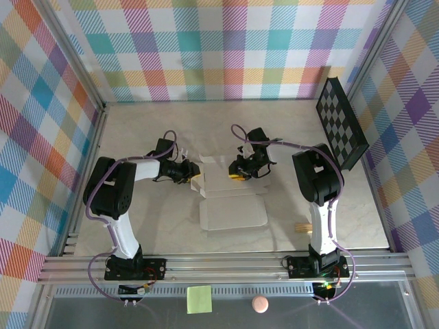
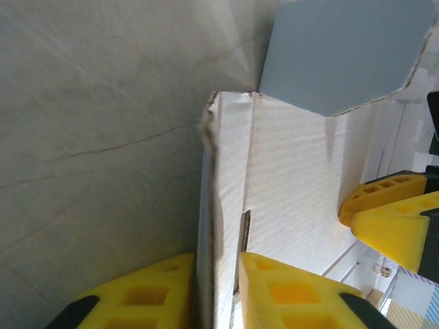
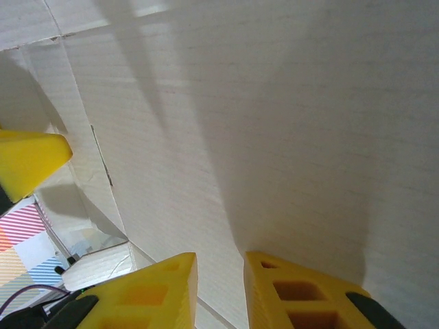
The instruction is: Fold the paper box
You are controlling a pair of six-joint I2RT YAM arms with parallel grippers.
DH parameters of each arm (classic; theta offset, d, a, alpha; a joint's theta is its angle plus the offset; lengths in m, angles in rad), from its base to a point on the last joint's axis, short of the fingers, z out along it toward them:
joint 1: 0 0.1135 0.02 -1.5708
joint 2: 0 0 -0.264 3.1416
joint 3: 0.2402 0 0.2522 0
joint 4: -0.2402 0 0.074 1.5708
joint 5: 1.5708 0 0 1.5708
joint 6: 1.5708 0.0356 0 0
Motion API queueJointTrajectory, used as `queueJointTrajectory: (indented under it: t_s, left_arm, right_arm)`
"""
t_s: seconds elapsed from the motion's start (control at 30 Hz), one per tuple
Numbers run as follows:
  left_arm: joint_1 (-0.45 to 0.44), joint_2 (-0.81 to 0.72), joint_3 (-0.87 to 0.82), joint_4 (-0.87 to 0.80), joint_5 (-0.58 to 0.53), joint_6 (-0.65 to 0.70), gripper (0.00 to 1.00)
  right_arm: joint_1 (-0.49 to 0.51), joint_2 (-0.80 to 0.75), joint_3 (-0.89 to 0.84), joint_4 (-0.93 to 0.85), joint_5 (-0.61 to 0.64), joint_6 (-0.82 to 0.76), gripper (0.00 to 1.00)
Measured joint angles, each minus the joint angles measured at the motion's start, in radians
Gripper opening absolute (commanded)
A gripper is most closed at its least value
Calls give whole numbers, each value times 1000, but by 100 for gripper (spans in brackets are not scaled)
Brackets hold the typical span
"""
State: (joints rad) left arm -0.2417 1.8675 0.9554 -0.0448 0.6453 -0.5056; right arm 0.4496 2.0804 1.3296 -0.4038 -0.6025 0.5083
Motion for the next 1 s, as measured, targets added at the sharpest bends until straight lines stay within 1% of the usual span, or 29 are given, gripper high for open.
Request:
queueJointTrajectory:
  t_s: [0.07,0.2,0.43,0.6,0.7,0.8,1.0]
  left_arm:
    - [0,1,0,0,0,0,20]
    - [-2,2,0,11,6,-4,15]
    - [-2,2,-1,31,27,-2,3]
    - [-5,-11,-1,24,26,6,2]
    - [-5,-51,-1,18,26,22,1]
    - [-5,-128,-1,21,29,40,0]
    - [-5,-289,-1,50,66,63,0]
  right_arm:
    - [0,0,0,0,0,0,26]
    - [0,0,0,0,0,0,26]
    - [0,0,0,0,3,0,26]
    - [0,-17,-8,0,27,0,26]
    - [0,-68,-32,-12,64,-1,26]
    - [0,-147,-38,-34,107,-13,26]
    - [0,-349,-14,-86,195,-71,28]
